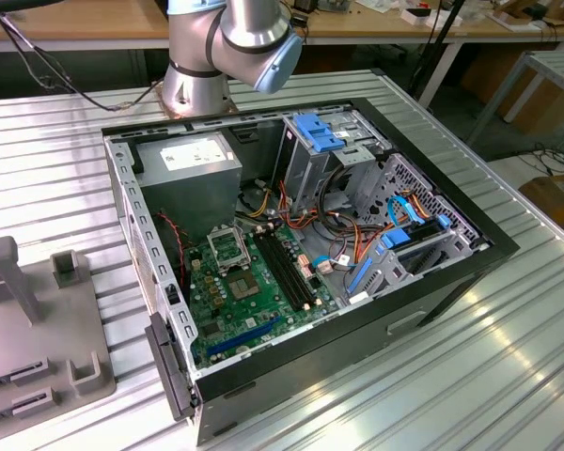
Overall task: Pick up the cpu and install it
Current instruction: 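Pick up the cpu and move it towards the insertion slot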
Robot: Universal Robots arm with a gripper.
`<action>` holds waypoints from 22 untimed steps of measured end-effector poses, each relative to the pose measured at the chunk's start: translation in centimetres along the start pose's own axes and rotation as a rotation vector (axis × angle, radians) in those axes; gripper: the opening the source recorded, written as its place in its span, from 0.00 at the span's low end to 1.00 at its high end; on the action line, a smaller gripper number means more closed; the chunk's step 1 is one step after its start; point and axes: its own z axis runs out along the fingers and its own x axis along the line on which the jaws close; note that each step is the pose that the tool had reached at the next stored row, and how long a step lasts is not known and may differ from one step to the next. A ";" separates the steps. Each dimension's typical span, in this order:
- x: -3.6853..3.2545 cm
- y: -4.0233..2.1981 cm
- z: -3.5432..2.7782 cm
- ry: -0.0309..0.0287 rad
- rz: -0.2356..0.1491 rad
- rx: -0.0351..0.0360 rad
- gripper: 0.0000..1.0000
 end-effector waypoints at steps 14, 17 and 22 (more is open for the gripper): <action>-0.02 -0.03 -0.76 0.0044 0.000 -0.0010 0.47; -0.04 -0.04 -0.89 0.0058 0.000 -0.0010 0.47; -0.06 -0.05 -1.20 0.0080 0.000 -0.0010 0.47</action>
